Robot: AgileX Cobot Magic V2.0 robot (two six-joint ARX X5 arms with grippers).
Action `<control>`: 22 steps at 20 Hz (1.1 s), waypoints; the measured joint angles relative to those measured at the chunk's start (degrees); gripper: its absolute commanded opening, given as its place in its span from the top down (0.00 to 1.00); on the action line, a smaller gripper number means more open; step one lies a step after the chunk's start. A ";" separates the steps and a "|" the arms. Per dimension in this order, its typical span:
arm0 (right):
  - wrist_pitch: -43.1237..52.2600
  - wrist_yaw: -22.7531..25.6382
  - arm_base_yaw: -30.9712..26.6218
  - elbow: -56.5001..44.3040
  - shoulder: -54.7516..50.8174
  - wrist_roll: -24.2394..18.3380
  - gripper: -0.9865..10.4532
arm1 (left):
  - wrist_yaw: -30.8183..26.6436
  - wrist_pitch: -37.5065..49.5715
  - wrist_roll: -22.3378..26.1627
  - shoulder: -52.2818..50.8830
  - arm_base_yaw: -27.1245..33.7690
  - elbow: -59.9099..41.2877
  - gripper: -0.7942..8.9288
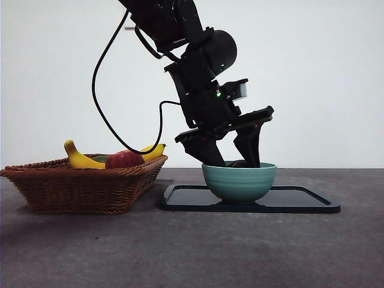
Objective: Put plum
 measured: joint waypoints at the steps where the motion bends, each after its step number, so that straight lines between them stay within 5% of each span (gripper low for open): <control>1: 0.00 0.00 0.00 0.00 0.00 0.00 0.72 | -0.02 -0.44 0.00 -0.37 0.02 0.00 0.64; 12: -0.02 0.00 0.00 0.00 0.00 -0.02 0.72 | -0.07 -10.21 1.73 -25.99 3.19 0.22 0.64; 22: -0.02 0.00 0.00 0.00 0.00 -0.04 0.72 | -0.07 -20.46 2.56 -48.59 12.44 -5.38 0.64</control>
